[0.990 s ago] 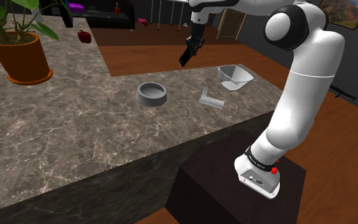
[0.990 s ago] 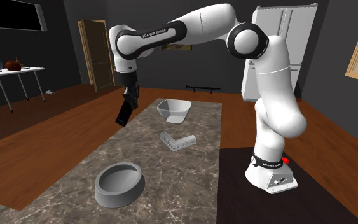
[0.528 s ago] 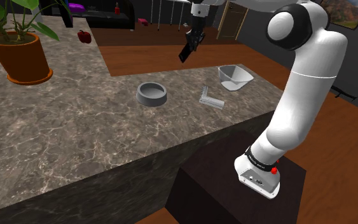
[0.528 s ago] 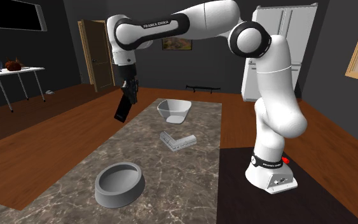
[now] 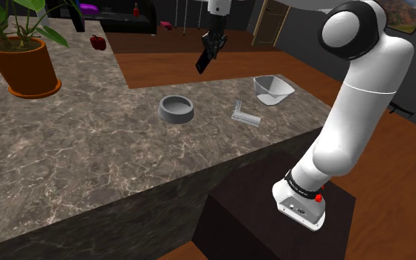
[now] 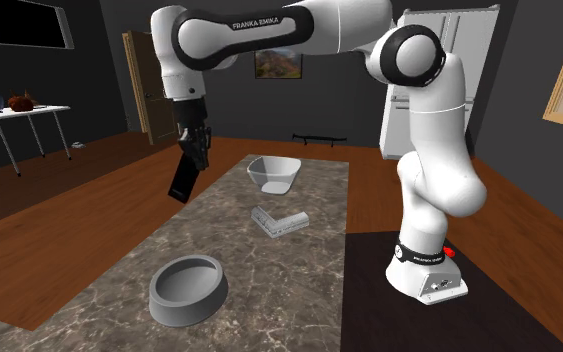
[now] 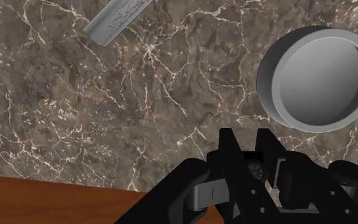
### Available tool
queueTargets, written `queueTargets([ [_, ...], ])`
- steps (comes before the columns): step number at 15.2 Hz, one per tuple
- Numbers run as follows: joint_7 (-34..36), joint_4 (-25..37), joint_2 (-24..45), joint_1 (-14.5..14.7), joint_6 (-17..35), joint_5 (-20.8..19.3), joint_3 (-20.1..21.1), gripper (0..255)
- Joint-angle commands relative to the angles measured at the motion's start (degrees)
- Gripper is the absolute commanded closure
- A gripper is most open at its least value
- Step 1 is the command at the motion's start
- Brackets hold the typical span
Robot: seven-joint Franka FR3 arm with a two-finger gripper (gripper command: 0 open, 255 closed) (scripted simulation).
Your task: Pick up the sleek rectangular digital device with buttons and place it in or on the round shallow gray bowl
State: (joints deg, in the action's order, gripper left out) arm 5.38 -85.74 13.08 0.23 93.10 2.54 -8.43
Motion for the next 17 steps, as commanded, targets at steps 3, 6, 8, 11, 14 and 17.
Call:
queueTargets([
  [3, 5.4, 0.1, -1.1, 3.3, -1.1, -0.1, 2.1, 255],
  [6, 9.1, 1.3, -1.0, 5.5, -2.1, 0.0, 3.5, 255],
  [8, 11.6, 2.5, -0.6, 7.0, -2.8, 0.0, 4.5, 255],
  [11, 15.4, 4.9, 0.4, 9.2, -4.1, 0.1, 6.0, 255],
  [14, 17.3, 5.5, 1.0, 10.4, -4.0, 0.1, 6.7, 255],
  [17, 17.2, 2.6, 0.6, 10.4, -1.5, 0.1, 6.7, 255],
])
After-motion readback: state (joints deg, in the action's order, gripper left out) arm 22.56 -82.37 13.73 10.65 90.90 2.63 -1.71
